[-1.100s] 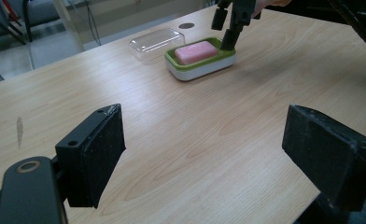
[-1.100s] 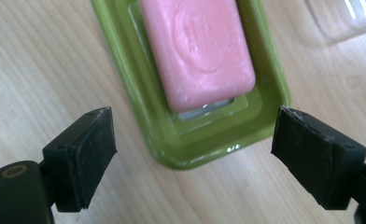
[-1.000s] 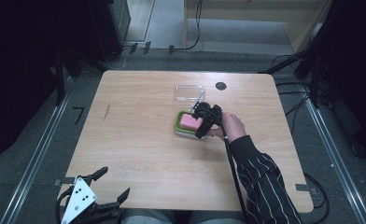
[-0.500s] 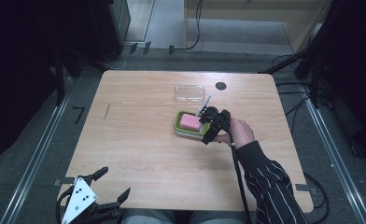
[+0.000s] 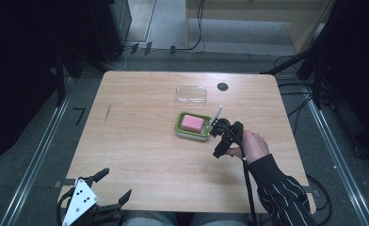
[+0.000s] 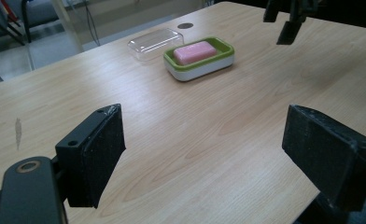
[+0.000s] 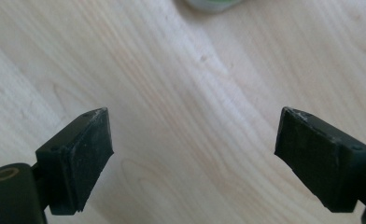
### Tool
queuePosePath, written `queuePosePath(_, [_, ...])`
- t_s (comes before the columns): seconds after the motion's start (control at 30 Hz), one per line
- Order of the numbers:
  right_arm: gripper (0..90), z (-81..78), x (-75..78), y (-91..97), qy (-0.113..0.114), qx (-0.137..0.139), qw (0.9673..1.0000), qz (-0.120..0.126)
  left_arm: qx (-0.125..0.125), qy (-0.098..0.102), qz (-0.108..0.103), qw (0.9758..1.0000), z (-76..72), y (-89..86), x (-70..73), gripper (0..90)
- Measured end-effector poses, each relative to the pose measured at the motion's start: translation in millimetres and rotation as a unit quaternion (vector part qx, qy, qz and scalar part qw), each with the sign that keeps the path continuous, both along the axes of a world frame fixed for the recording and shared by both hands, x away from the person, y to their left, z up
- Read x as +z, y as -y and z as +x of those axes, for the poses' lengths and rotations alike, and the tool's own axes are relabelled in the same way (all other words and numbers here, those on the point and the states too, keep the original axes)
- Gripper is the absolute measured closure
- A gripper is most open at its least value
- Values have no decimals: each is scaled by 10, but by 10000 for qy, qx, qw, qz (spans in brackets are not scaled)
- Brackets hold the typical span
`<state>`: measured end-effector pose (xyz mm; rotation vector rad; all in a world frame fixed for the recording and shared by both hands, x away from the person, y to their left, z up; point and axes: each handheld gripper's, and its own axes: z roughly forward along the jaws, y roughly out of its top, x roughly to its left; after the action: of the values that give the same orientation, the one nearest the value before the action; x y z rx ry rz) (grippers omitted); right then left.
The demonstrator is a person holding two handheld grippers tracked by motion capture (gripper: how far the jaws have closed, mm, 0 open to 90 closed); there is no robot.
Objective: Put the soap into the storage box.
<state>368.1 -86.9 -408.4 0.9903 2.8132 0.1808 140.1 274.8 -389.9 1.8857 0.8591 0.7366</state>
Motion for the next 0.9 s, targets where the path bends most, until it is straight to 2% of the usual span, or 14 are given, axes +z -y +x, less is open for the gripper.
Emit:
queuePosePath(0.4, [114,-397,-116,152,-48,-102,9998,-188,-9,8,19,10000,-2,3,3,140])
queuePosePath(0.63, [111,-554,-229,247,-119,-231,9994,-233,-1,10,8,10000,-2,6,2,139])
queuePosePath(0.73, [105,-621,-257,281,-123,-209,9995,-201,-1,11,19,10000,-3,5,4,140])
queuePosePath(0.77, [100,-664,-250,307,-130,-211,9996,-92,0,13,21,10000,-3,5,4,140])
queuePosePath(0.8, [100,-664,-250,307,-130,-211,9996,-92,-4,18,22,10000,-4,5,5,140])
queuePosePath(0.9, [92,-722,-215,348,15,-161,9996,211,-2,27,16,10000,-2,9,4,139])
